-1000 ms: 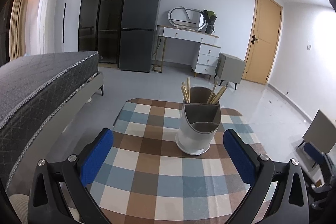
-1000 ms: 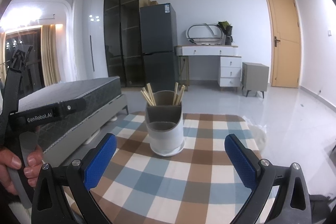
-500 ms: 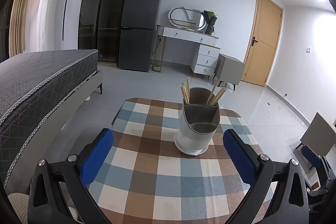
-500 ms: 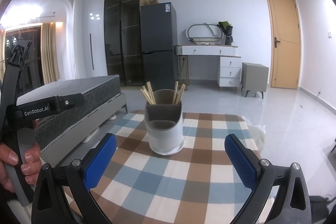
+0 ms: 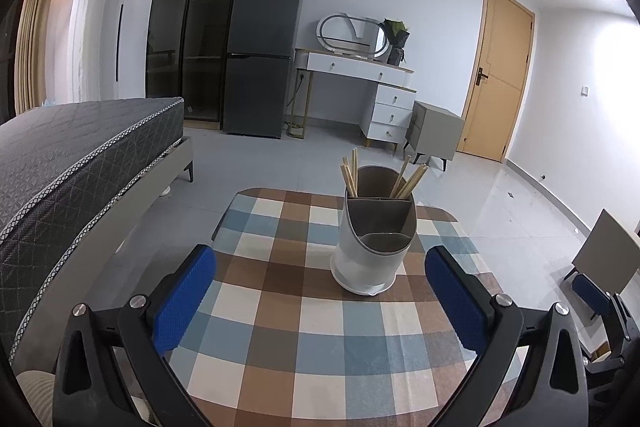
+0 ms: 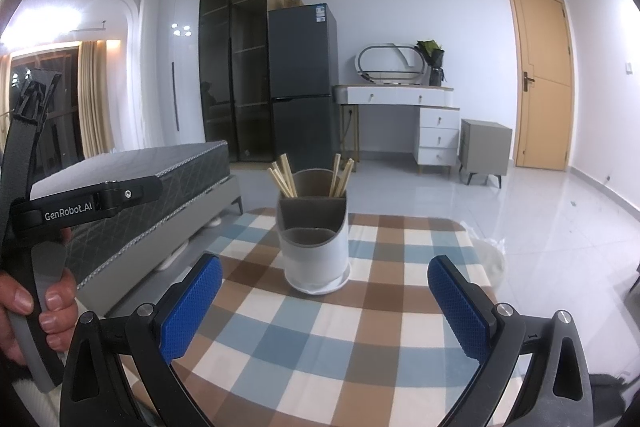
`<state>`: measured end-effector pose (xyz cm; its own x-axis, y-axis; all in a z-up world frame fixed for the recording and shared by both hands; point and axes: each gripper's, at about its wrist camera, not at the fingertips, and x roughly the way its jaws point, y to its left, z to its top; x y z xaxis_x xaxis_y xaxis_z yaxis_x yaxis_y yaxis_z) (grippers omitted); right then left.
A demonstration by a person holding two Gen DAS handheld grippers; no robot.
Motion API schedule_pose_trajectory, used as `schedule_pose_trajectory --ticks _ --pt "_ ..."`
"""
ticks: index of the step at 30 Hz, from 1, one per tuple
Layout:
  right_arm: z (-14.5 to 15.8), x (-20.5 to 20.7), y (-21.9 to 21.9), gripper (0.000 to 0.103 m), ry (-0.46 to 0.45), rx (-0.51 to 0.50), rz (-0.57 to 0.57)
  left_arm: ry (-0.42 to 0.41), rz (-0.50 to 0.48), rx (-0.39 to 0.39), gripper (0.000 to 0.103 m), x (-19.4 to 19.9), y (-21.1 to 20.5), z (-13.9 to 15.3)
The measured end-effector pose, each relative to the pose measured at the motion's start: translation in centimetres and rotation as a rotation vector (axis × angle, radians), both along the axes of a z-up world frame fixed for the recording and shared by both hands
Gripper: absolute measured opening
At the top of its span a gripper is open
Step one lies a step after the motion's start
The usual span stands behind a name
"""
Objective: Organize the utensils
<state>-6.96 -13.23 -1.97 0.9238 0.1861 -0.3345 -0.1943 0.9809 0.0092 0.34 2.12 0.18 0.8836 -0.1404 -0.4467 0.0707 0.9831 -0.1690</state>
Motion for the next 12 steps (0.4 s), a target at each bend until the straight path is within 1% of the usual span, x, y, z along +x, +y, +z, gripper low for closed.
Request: schedule_pose_trajectory --ticks 12 --pt "-0.12 0.00 -0.05 0.103 0.000 -0.002 0.002 -0.008 -0.002 0.008 0.101 -0.14 -0.22 0.12"
